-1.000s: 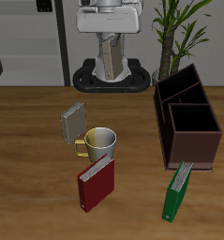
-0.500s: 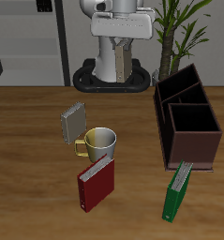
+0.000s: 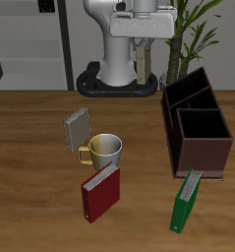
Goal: Place the right yellow book into the left desk caddy's front compartment
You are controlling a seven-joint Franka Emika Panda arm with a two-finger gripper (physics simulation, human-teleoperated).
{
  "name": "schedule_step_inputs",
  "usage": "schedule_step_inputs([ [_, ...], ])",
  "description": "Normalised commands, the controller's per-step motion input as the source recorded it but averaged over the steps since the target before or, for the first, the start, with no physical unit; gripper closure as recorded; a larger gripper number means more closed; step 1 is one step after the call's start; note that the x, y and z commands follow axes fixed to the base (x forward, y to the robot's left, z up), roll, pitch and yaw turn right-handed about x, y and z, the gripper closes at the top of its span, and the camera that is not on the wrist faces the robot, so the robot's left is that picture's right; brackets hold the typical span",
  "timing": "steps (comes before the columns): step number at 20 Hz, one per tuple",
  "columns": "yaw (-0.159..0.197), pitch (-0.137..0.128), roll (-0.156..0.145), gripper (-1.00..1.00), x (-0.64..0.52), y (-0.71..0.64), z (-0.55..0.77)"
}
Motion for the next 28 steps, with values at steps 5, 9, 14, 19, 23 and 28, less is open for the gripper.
schedule_step_inputs([
  [5, 0.005, 0.024, -0.018, 1.00, 0.10, 0.35, -0.04],
  [9, 0.042, 0.019, -0.046, 1.00, 0.11, 0.34, -0.01],
  [14, 0.020, -0.005, 0.040, 1.00, 0.13, 0.34, 0.05],
  [19, -0.030, -0.011, 0.009, 1.00, 0.07, 0.17, 0.10],
  [23, 0.002, 0.001, 0.034, 1.00, 0.08, 0.17, 0.02],
  [28, 0.018, 0.011, 0.027, 1.00, 0.16, 0.20, -0.06],
])
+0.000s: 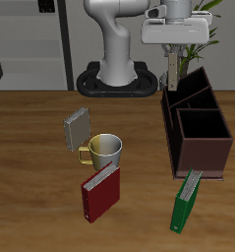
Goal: Place the right yellow book into the left desk caddy's front compartment
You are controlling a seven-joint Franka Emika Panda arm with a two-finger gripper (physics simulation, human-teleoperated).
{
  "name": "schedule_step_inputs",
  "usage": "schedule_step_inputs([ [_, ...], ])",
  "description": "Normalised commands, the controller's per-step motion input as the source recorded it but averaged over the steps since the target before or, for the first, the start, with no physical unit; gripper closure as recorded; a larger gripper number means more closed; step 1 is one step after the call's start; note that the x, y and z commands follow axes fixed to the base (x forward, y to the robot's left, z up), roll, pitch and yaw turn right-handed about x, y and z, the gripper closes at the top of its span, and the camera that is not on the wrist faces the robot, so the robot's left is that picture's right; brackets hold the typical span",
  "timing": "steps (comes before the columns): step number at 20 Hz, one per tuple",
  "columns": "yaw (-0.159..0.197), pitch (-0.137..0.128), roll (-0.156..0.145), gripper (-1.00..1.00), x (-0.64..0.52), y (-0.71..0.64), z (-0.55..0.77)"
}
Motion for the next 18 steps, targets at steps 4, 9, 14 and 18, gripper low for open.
schedule_step_inputs([
  [4, 0.003, 0.025, -0.017, 1.00, 0.17, 0.13, -0.12],
  [9, 0.027, 0.022, -0.007, 1.00, 0.08, 0.09, -0.15],
  [14, 0.022, 0.036, 0.010, 1.00, 0.10, 0.15, -0.16],
  [18, 0.032, 0.006, 0.005, 1.00, 0.12, 0.23, -0.02],
])
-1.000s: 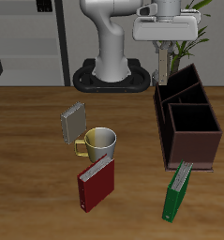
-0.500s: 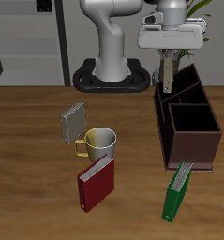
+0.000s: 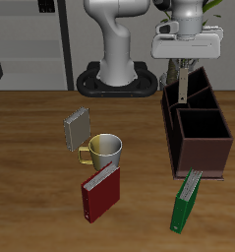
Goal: Place the right yellow book into the left desk caddy's front compartment
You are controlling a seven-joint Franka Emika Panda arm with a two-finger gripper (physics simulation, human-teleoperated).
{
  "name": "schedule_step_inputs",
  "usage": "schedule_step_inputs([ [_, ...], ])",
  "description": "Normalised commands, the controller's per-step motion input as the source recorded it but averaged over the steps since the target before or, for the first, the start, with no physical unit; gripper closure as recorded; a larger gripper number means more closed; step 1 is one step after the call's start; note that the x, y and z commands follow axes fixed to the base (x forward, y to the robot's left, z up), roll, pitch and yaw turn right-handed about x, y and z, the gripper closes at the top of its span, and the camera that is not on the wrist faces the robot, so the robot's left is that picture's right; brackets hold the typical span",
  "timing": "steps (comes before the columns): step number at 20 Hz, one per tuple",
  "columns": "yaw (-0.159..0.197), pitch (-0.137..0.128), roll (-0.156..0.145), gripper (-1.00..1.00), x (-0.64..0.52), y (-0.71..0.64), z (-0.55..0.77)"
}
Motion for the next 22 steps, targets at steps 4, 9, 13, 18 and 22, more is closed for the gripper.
schedule_step_inputs([
  [4, 0.017, -0.017, -0.013, 1.00, 0.07, 0.12, 0.06],
  [9, 0.013, -0.005, -0.006, 1.00, 0.10, 0.06, -0.01],
  [13, 0.025, 0.016, 0.006, 1.00, 0.06, 0.02, -0.17],
  [18, -0.005, 0.018, -0.003, 1.00, 0.04, -0.02, -0.10],
  [22, 0.010, 0.027, 0.023, 1.00, -0.01, 0.06, -0.22],
])
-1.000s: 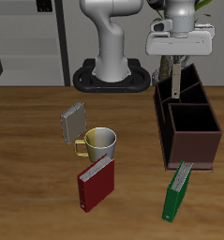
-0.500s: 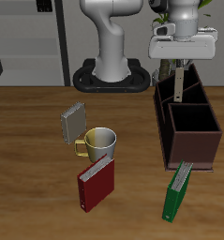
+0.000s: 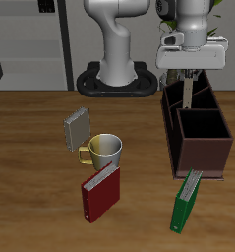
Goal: Place the right yellow book into the left desk caddy's front compartment
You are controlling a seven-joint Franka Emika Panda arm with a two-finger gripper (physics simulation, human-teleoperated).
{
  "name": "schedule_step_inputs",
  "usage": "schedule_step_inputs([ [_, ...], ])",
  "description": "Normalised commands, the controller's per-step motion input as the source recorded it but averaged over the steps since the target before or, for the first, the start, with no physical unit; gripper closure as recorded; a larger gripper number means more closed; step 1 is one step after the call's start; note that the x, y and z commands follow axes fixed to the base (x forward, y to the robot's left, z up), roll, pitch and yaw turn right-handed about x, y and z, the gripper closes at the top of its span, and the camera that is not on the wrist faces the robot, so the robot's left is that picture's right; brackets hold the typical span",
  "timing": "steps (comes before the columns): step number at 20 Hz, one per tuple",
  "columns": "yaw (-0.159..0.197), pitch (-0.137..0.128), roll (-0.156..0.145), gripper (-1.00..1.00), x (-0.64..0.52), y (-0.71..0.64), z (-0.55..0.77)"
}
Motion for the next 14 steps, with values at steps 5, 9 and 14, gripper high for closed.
schedule_step_inputs([
  [5, 0.016, 0.031, 0.014, 1.00, 0.01, 0.05, -0.19],
  [9, -0.002, 0.014, 0.003, 1.00, 0.06, -0.04, -0.13],
  [14, 0.010, -0.003, 0.002, 1.00, 0.02, -0.08, -0.09],
])
